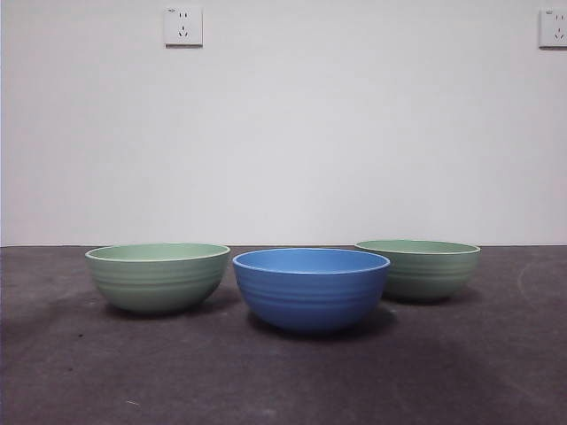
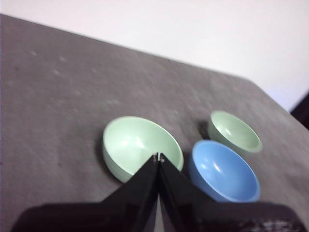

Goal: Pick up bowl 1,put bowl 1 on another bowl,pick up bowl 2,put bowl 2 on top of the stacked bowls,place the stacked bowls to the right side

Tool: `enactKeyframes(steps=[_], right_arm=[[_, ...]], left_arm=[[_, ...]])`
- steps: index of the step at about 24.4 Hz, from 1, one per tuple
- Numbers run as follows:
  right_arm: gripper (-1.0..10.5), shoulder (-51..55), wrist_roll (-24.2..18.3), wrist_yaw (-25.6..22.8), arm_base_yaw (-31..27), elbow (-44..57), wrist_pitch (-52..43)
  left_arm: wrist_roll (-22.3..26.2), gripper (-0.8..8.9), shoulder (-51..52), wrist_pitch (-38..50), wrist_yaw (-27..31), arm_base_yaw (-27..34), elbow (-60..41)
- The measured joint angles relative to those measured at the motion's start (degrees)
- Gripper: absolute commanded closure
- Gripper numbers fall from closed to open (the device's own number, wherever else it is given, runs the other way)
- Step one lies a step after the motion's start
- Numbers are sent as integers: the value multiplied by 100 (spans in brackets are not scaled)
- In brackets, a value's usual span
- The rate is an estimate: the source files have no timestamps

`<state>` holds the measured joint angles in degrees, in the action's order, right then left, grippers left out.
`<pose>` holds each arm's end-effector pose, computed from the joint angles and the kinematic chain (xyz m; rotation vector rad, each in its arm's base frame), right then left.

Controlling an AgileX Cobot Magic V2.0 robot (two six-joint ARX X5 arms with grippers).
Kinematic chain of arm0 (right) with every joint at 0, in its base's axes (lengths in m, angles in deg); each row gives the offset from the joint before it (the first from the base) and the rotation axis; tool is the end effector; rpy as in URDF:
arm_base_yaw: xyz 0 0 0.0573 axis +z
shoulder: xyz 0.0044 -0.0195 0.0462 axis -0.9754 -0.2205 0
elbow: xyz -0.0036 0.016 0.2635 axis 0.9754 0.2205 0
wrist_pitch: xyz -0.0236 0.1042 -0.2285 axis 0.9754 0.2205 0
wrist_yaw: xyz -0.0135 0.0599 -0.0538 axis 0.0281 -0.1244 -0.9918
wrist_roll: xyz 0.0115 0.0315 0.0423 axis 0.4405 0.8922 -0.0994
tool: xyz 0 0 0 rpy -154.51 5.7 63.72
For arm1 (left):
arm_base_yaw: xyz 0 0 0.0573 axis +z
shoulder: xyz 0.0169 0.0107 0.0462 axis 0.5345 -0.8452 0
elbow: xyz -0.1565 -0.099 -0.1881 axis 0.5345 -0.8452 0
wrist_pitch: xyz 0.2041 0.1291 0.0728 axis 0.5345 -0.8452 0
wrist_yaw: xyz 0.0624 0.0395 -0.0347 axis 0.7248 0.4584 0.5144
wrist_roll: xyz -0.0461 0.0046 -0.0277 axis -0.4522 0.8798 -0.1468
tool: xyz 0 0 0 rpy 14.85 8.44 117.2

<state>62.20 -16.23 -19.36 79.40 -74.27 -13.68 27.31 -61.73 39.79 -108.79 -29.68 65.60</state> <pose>0.1015 0.0135 0.2675 0.2955 0.4346 0.3228 0.0930 -0.0096 0.2417 -0.3546 0.3245 -0.4114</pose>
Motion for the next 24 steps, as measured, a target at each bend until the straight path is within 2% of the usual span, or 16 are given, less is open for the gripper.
enactKeyframes(steps=[9, 13, 18, 22, 23, 24], right_arm=[[958, -1698, -1244, 678, 210, -1674, 1718], [958, -2243, -1652, 750, 321, -2100, 2393], [957, -2481, -1978, 750, 426, -2256, 2844], [938, -2516, -2072, 748, 428, -2256, 2872], [935, -2518, -2079, 748, 428, -2256, 2872], [925, -2518, -2081, 743, 428, -2256, 2872]], left_arm=[[1117, 820, -1370, -1137, -986, -2, 1285], [1532, 820, -1784, -1770, -1259, -9, 1685], [1987, 820, -2090, -2444, -1314, -96, 1923], [2122, 807, -2168, -2529, -1309, -131, 1926], [2133, 788, -2170, -2529, -1309, -131, 1926], [2144, 719, -2170, -2529, -1309, -131, 1926]])
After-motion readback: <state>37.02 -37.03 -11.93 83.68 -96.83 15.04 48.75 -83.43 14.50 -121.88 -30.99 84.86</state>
